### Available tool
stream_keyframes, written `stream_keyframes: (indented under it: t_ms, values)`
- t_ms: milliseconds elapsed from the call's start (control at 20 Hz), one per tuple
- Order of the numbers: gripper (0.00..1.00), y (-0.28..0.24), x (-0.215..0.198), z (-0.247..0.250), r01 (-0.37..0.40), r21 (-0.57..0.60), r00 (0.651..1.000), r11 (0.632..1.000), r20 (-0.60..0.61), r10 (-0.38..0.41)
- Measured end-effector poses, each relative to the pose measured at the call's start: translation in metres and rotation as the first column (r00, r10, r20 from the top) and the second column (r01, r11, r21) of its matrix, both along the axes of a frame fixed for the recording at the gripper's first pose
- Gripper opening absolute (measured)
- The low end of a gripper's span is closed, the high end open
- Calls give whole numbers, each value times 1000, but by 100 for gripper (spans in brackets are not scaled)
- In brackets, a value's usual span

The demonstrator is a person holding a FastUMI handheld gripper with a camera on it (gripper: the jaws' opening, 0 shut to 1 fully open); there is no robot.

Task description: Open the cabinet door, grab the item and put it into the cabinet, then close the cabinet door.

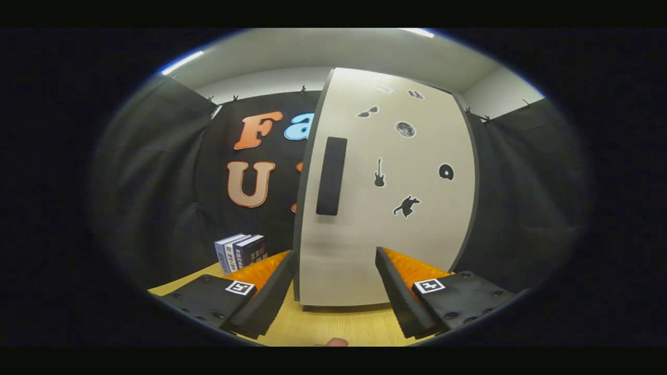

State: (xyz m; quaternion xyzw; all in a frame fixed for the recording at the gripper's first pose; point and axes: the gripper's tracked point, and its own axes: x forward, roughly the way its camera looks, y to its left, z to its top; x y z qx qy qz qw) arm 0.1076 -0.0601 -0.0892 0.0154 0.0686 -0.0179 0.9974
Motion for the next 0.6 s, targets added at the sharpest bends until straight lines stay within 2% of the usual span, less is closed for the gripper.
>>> stream_keyframes:
  t_ms: [200,600]
  values:
    - [96,-6,-33,9,21,-22,1000,1000,-19,-22]
    - [96,4,-71,11,-6,5,1000,1000,-16,7]
